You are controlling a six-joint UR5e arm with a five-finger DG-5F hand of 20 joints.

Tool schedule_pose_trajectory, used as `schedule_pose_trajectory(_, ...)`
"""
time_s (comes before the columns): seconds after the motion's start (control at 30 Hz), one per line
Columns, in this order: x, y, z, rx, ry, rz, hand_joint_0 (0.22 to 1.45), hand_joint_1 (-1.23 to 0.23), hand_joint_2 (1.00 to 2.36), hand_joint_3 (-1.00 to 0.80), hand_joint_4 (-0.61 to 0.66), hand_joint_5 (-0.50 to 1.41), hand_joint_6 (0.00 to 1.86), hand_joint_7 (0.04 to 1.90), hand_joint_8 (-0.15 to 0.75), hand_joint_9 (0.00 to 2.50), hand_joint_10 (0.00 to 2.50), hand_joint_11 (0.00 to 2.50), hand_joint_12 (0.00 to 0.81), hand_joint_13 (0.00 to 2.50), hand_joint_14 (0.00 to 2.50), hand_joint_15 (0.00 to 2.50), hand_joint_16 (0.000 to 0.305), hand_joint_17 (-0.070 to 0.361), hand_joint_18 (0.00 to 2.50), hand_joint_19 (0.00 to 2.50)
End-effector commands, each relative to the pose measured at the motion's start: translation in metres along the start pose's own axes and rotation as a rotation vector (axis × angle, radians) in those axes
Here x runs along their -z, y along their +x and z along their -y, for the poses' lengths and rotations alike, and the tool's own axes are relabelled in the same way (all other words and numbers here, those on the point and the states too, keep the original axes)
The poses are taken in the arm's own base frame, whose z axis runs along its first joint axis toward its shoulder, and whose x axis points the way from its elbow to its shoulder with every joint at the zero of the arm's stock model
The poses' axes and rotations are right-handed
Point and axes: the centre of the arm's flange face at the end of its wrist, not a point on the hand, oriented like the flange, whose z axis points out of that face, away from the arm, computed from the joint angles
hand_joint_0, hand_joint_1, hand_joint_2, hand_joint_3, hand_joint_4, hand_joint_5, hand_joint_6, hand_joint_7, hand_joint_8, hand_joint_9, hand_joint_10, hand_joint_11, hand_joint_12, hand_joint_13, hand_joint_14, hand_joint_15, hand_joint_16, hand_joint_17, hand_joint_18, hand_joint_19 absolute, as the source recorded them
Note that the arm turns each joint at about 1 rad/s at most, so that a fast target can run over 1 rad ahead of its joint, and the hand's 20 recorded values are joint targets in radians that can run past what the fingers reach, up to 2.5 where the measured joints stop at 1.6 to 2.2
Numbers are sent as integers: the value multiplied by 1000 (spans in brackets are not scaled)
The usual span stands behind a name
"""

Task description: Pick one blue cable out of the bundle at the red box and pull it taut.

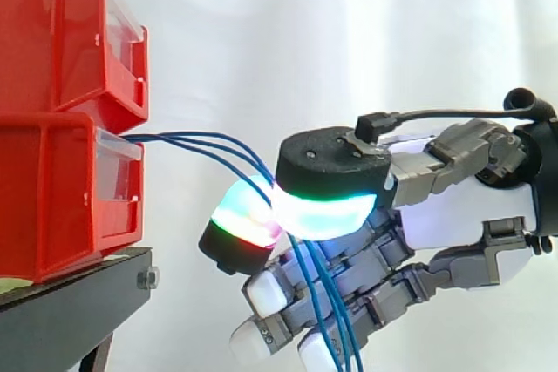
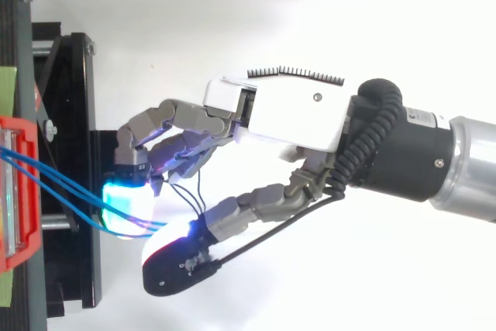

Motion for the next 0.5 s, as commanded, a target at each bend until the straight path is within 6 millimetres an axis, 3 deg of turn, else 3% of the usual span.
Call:
schedule_pose_trajectory(0.0,0,0,0,0,1,0,691,-979,1000,-500,17,-247,830,949,268,661,13,792,397,592,7,203,53,118,735,278)
schedule_pose_trajectory(0.2,0,0,0,0,1,0,573,-979,1000,-500,86,-254,798,924,284,622,14,813,409,580,7,221,55,123,727,300)
schedule_pose_trajectory(0.3,0,0,0,0,1,0,524,-922,1000,-500,122,-236,787,923,319,663,14,815,425,587,7,225,58,130,736,329)
schedule_pose_trajectory(0.37,0,0,0,2,1,0,486,-790,1000,-500,154,-208,774,938,349,720,13,817,441,608,7,235,61,136,755,348)
schedule_pose_trajectory(0.47,0,0,0,2,1,-1,528,-728,1000,-500,138,-181,753,996,348,771,15,798,430,625,7,241,58,132,760,374)
